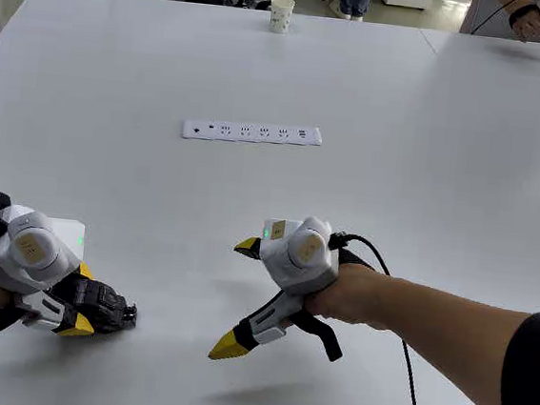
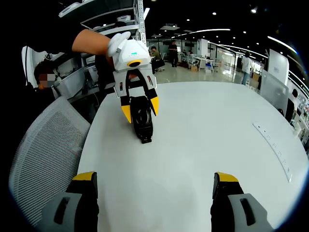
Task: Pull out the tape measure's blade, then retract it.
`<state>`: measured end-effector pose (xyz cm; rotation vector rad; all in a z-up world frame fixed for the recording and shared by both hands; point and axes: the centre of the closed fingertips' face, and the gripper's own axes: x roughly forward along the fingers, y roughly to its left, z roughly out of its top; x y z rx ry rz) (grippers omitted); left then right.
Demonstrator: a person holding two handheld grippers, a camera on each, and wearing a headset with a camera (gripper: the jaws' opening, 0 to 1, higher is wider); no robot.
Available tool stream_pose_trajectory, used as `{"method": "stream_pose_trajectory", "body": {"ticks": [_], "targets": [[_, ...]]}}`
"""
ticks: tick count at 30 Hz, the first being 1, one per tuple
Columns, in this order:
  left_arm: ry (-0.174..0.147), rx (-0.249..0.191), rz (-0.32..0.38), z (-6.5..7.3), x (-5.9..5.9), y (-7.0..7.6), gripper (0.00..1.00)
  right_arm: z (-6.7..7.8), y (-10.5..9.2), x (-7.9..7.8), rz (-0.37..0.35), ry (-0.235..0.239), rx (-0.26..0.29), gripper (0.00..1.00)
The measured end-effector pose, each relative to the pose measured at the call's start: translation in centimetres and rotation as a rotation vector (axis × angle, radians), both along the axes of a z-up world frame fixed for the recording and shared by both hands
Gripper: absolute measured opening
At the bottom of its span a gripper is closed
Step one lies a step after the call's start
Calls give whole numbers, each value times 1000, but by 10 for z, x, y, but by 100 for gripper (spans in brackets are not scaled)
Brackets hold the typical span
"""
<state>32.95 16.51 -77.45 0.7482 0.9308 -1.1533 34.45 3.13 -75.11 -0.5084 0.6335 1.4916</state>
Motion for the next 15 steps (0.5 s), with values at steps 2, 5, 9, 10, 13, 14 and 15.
{"method": "stream_pose_trajectory", "body": {"ticks": [2,5,9,10,13,14,15], "targets": [[4,4,-3,-1,0,-1,33,-2,4,2,2,3,2,99],[0,14,-20,-1,-1,-1,33,-6,11,4,13,1,0,98],[-13,-7,4,-1,0,-2,33,-11,21,7,20,-1,2,94],[-18,-10,7,-1,-1,-2,33,-12,24,8,18,0,2,94],[-17,-22,23,0,-1,-2,33,-15,33,6,29,-1,4,91],[-12,-20,26,0,0,-3,33,-18,37,4,36,1,0,91],[-8,-17,23,0,0,-3,33,-20,40,3,42,2,-2,90]]}}
